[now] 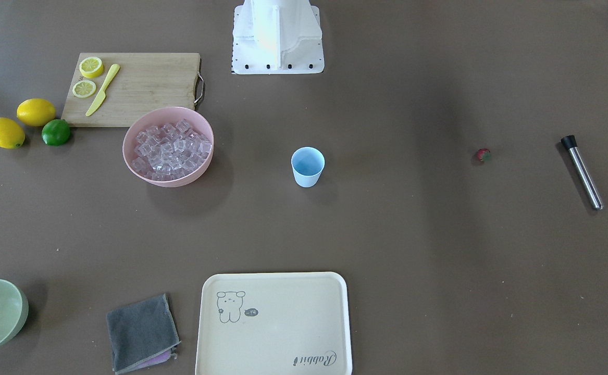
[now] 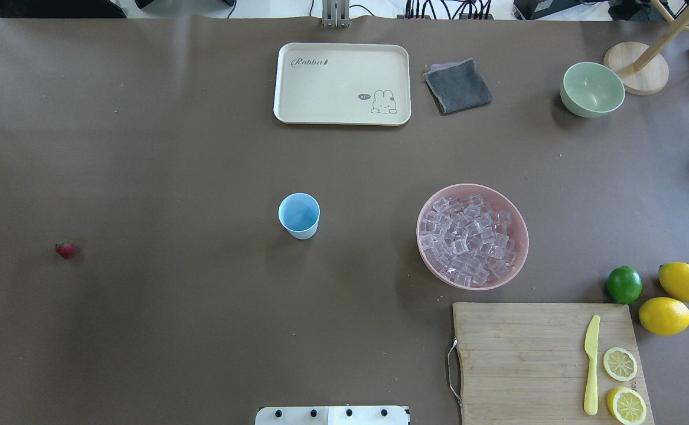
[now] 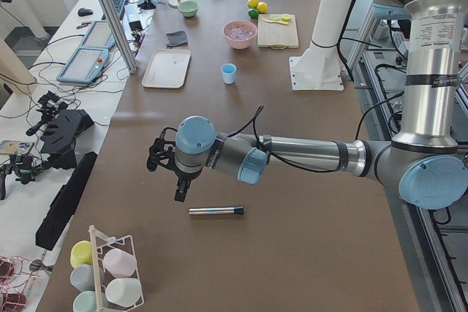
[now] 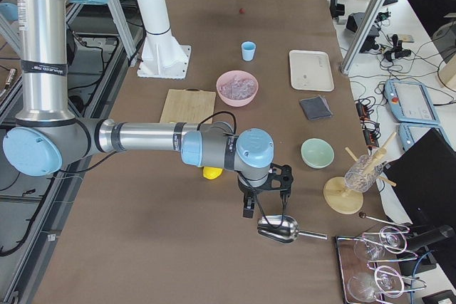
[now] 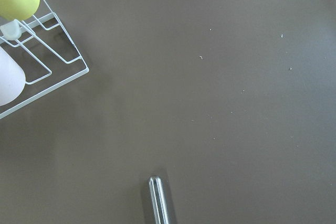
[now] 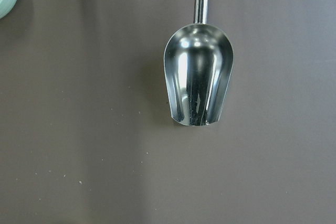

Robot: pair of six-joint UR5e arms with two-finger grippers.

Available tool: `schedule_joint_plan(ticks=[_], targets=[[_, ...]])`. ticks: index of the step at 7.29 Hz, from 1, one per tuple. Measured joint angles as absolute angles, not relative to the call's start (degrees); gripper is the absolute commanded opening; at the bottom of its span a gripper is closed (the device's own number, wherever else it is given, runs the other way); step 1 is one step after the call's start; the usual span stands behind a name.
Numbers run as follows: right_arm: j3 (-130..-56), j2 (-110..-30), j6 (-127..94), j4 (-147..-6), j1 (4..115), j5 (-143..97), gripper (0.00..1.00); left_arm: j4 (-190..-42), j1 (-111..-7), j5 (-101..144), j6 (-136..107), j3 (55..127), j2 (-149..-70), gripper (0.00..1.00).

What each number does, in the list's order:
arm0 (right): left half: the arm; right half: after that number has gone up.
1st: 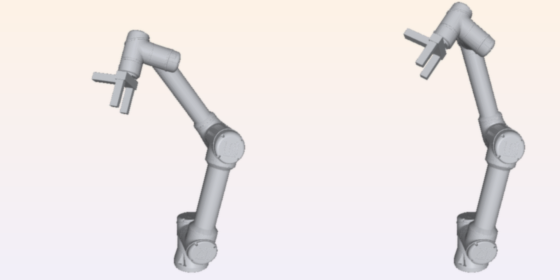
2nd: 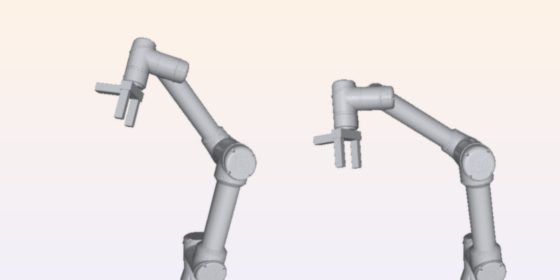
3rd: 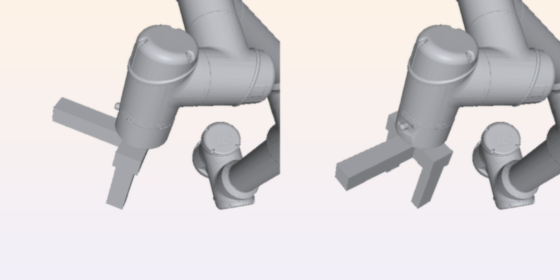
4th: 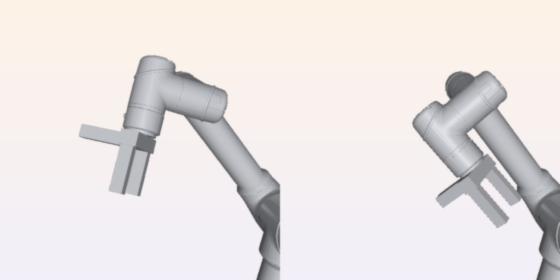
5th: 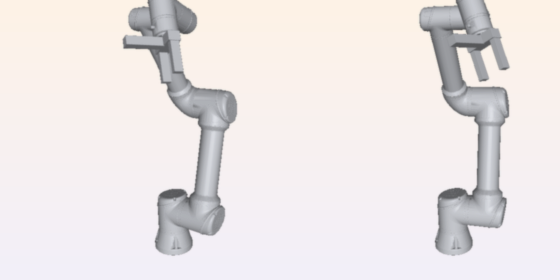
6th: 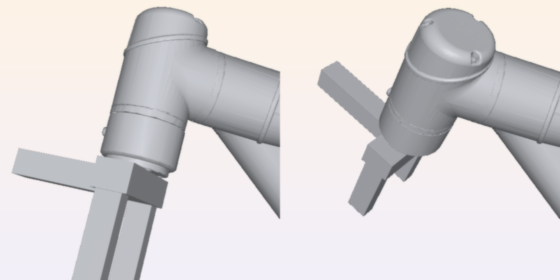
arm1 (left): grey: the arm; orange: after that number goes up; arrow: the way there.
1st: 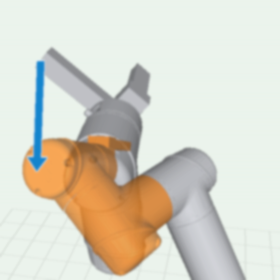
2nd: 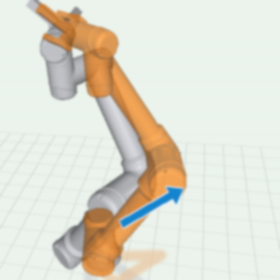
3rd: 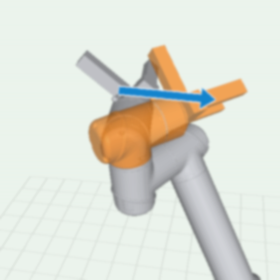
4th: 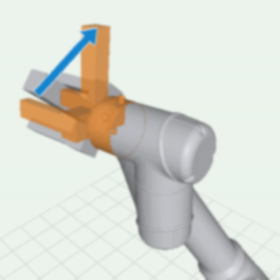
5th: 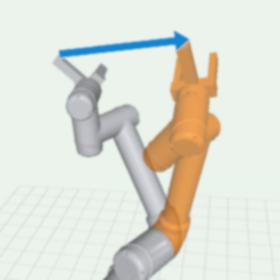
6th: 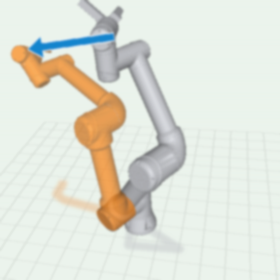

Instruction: Mash ice and strawberries in cup

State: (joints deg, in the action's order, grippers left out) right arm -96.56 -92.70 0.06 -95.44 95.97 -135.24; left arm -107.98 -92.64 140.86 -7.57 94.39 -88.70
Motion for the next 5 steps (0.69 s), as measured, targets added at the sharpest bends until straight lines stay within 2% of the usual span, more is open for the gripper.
schedule_joint_plan(ticks=[5], targets=[[-100.11,-89.83,-0.36,-95.94,95.13,-135.89,1.00,-107.54,-94.72,140.97,-7.86,95.19,-85.41,0.99]])
